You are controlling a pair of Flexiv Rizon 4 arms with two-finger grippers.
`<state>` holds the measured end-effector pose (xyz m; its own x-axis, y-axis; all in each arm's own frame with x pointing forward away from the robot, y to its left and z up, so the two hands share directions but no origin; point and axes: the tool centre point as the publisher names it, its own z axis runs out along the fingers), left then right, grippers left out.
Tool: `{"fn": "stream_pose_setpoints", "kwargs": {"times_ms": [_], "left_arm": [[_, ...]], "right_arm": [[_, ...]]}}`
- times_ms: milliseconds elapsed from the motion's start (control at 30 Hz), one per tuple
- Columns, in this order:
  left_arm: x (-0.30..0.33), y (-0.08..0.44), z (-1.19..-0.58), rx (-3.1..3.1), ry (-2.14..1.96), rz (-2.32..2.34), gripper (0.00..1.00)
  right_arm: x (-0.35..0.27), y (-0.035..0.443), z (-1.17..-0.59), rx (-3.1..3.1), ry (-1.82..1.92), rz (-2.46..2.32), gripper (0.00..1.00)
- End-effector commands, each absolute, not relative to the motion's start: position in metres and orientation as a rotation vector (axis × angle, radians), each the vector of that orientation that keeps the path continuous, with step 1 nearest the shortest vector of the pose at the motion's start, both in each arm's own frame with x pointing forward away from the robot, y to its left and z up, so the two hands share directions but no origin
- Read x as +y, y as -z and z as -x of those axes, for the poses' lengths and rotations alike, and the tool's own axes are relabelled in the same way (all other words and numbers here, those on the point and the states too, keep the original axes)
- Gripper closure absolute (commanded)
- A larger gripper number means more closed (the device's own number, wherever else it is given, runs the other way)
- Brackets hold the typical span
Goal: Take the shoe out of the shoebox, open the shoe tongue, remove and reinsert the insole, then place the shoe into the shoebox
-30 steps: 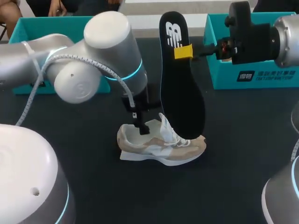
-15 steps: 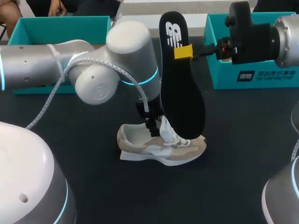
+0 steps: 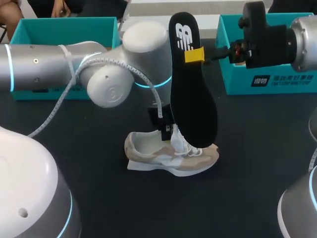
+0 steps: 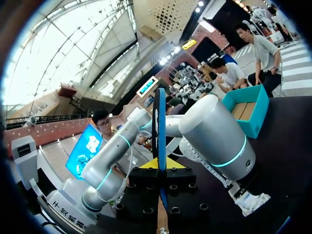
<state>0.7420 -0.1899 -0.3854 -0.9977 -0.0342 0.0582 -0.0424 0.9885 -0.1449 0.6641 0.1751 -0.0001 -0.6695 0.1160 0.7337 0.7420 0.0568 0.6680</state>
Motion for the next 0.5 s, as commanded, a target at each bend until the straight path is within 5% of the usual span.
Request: {"fn": "stream_pose_setpoints", "kwargs": {"times_ms": [33, 500], "left_arm": [[-0.1872, 0.3701, -0.7403, -3.092, -0.208, -0.046, 1.0], [-0.187, 0.3679, -0.7404, -3.107, -0.163, -0.082, 1.0]], "right_arm": [[0.1785, 0.0006, -0.6657, -1.847, 1.653, 0.857, 1.0], [0.1785, 0.0006, -0.6657, -1.847, 1.653, 0.857, 1.0]]}}
